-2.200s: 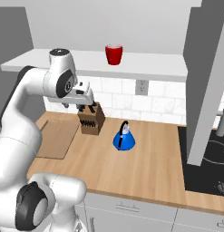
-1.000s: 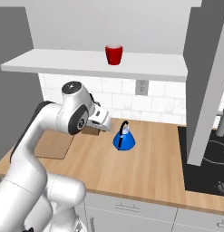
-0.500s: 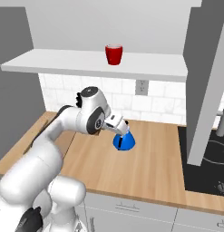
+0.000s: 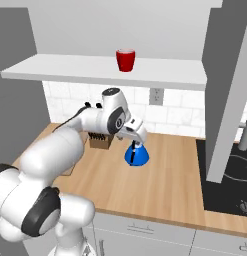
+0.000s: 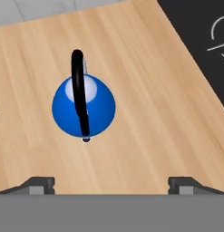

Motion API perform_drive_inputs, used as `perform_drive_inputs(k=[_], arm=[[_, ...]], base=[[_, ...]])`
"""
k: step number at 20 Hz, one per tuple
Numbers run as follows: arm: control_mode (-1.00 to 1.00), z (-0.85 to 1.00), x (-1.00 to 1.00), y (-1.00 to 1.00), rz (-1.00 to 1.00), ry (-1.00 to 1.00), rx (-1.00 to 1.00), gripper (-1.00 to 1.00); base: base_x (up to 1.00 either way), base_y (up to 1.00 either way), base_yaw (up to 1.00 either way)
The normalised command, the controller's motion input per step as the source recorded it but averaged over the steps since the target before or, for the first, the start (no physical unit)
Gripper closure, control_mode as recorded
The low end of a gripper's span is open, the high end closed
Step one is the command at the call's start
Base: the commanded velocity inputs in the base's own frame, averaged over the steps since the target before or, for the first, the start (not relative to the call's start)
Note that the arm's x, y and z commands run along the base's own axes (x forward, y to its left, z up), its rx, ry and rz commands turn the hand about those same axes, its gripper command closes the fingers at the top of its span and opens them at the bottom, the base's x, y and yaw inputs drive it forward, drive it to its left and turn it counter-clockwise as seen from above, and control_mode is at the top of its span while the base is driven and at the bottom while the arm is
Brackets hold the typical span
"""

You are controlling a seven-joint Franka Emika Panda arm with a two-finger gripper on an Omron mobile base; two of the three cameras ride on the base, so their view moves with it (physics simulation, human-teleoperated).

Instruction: Pick the kettle from the counter and place it on the tray. Then pick the mug from the cabinet and place it on the tray. Then close the cabinet doors.

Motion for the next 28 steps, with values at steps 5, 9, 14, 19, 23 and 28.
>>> perform_drive_inputs(k=[5, 9, 14, 19, 23, 28], arm=[[-1.0, -0.23, 0.27, -0.07, 0.0, 0.0, 0.0, -1.0], [-1.0, -0.27, 0.12, -0.01, 0.0, -0.02, 0.0, -1.0], [-1.0, -0.16, 0.16, 0.0, 0.0, -0.02, 0.0, -1.0], [-1.0, -0.1, 0.26, 0.0, 0.0, 0.0, 0.0, -1.0], [-1.0, -0.15, 0.25, 0.0, 0.0, 0.0, 0.0, -1.0], [-1.0, -0.16, 0.28, 0.0, 0.0, 0.0, 0.0, -1.0]], base=[[0.0, 0.0, 0.0], [0.0, 0.0, 0.0], [0.0, 0.0, 0.0], [0.0, 0.0, 0.0], [0.0, 0.0, 0.0], [0.0, 0.0, 0.0]])
